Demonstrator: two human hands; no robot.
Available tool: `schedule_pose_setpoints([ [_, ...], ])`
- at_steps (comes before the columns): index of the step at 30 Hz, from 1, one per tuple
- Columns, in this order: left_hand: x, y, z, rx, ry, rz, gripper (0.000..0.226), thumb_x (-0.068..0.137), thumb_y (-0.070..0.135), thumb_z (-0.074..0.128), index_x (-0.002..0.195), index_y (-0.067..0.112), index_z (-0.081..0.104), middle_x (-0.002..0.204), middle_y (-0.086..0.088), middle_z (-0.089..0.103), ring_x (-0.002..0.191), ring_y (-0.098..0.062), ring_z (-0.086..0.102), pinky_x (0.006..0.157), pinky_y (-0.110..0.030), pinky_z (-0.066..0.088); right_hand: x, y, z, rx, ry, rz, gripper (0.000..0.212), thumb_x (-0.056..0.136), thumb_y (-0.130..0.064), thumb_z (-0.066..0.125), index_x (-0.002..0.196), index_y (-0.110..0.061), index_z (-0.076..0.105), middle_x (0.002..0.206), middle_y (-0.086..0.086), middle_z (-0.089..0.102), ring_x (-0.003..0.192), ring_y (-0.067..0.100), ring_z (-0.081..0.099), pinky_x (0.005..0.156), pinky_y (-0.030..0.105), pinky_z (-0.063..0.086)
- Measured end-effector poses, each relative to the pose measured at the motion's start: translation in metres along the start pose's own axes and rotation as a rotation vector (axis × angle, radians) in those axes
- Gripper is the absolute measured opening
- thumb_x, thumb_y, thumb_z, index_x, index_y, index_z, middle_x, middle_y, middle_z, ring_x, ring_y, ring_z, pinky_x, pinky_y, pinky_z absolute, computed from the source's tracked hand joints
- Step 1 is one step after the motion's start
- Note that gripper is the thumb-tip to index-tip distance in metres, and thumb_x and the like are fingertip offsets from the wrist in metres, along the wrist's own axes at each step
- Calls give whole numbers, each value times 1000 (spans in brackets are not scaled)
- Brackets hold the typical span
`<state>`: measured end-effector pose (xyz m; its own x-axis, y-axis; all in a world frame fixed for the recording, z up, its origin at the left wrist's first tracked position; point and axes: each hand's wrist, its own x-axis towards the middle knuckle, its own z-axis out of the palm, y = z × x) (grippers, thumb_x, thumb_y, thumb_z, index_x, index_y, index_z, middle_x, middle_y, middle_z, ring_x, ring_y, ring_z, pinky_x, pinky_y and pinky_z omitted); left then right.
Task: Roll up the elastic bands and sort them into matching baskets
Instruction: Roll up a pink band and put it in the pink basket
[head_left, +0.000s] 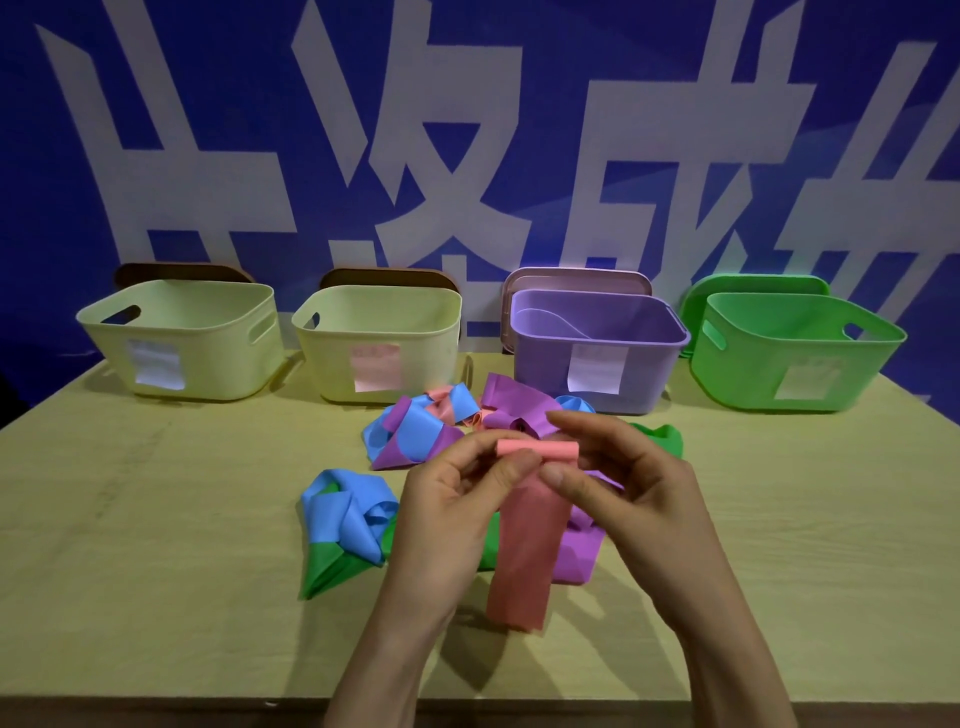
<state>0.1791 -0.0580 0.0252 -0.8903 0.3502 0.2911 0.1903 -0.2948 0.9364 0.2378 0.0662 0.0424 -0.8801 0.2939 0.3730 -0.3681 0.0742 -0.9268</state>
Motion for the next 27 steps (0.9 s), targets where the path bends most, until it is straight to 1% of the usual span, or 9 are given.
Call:
schedule_pose_setpoints([
  [2, -1, 0, 0, 12, 4, 19, 17, 72, 28, 66, 86, 24, 76, 92, -2, 74, 93, -14, 67, 83, -23, 51, 1, 0, 1, -14, 12, 3, 25, 71, -21, 66, 95, -17, 71, 84, -13, 73, 79, -3, 65, 67, 10, 47],
  [5, -1, 1, -1, 57, -4, 50, 14, 74, 27, 67, 85, 27, 75, 90, 1, 74, 94, -15, 67, 86, -27, 52, 1, 3, 1, -83, 17, -15, 17, 74, -23, 65, 87, -15, 73, 79, -11, 73, 75, -1, 63, 66, 11, 47],
  [8, -2, 2, -1, 95, 4, 65, 12, 73, 27, 67, 82, 29, 74, 87, 3, 74, 91, -13, 67, 85, -26, 51, 2, 7, 1, -74, 45, -8, 12, 74, -20, 66, 82, -14, 73, 75, -10, 72, 70, 1, 62, 65, 13, 48],
  [11, -2, 1, 2, 55, 13, 45, 13, 72, 28, 68, 83, 27, 74, 87, 3, 74, 90, -11, 67, 84, -24, 51, 3, 9, 2, -59, 69, -9, 8, 79, -10, 66, 80, -15, 72, 72, -12, 71, 67, -2, 62, 60, 10, 47],
  [15, 0, 0, 0, -1, 17, -68, 27, 66, 29, 71, 91, 19, 72, 90, -2, 74, 87, -10, 67, 79, -22, 52, 4, 8, 2, -1, 87, 16, 14, 82, -2, 64, 81, -13, 72, 73, -12, 72, 66, -1, 62, 57, 10, 47],
  [18, 1, -1, -4, 40, -36, -98, 26, 65, 26, 72, 90, 19, 74, 89, -2, 74, 85, -12, 68, 80, -23, 54, 4, 5, 1, 39, 102, 35, 10, 78, -13, 66, 79, -16, 74, 74, -9, 72, 68, 2, 60, 55, 16, 48],
  [20, 0, 0, -5, 35, -38, -117, 23, 67, 21, 71, 89, 18, 74, 87, -1, 75, 82, -10, 68, 74, -22, 54, 4, 3, -1, 21, 86, 27, 11, 75, -16, 66, 78, -20, 76, 75, -10, 72, 69, 1, 61, 56, 16, 48],
  [23, 1, 2, -5, -35, -42, -167, 24, 68, 17, 68, 91, 14, 74, 85, -1, 75, 78, -8, 68, 66, -19, 52, 4, 3, -3, -10, 59, -4, 19, 77, -2, 66, 83, -18, 75, 78, -11, 74, 73, -2, 65, 62, 12, 48],
  [27, 1, 6, -6, -100, -50, -174, 22, 66, 15, 69, 86, 16, 76, 88, -3, 75, 82, -10, 69, 68, -19, 54, 4, 3, -7, -26, 27, -35, 23, 73, 9, 68, 86, -11, 72, 79, -11, 74, 75, -2, 66, 65, 11, 48],
])
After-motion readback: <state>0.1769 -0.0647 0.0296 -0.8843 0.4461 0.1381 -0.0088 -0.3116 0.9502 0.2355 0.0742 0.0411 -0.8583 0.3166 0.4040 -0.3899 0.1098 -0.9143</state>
